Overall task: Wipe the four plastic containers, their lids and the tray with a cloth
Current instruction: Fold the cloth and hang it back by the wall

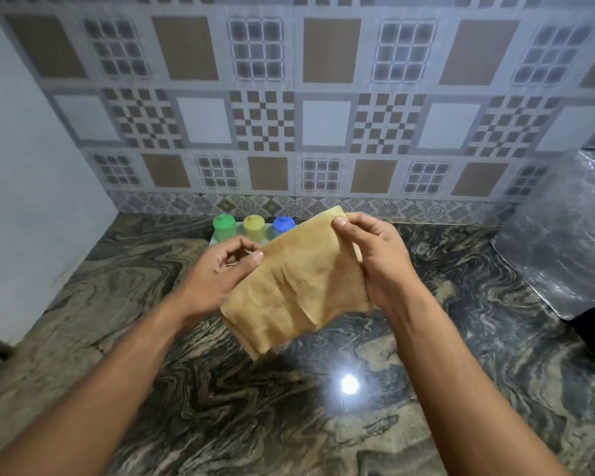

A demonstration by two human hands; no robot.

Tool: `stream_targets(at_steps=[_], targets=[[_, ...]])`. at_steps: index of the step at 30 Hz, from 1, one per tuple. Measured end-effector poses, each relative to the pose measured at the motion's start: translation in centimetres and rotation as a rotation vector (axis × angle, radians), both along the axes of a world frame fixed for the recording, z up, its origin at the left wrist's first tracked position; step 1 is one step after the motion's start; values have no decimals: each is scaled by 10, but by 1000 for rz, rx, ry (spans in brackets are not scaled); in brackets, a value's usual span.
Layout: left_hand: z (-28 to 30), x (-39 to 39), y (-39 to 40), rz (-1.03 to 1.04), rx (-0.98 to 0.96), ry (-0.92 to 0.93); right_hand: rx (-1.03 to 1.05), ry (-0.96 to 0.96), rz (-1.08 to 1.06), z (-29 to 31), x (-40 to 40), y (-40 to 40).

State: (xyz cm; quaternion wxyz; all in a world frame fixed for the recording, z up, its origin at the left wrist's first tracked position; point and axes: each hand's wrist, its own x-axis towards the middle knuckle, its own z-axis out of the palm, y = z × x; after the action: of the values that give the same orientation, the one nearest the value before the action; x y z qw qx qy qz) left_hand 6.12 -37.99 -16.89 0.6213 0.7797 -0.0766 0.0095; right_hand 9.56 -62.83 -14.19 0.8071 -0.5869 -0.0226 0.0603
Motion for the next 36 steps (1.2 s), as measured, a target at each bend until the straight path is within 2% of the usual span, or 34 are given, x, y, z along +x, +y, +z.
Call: stream_targets(at_steps=[3, 6, 8, 12, 18, 23, 27, 31, 36], targets=[[10, -14, 13, -118, -101, 122, 11, 12, -2, 10, 7, -4], [21, -26, 20, -207, -45, 172, 27, 48, -16, 15, 13, -7], [22, -30, 23, -151, -12, 129, 50, 72, -20, 16, 15, -9], [17, -30, 29, 136, 109, -42, 125, 77, 22, 15, 11, -13], [10, -34, 29, 473, -221, -42, 134, 13, 149, 13, -11, 1], [9, -42, 40, 611, -237, -70, 87, -14, 150, 4, -22, 27], [11, -50, 53, 631, -314, -82, 76, -4, 166, -4, -27, 47], [15, -59, 82, 638, -286, -107, 63, 0, 240, -15, -37, 70], [42, -68, 120, 641, -317, -224, -32, -75, 399, -37, -58, 111]])
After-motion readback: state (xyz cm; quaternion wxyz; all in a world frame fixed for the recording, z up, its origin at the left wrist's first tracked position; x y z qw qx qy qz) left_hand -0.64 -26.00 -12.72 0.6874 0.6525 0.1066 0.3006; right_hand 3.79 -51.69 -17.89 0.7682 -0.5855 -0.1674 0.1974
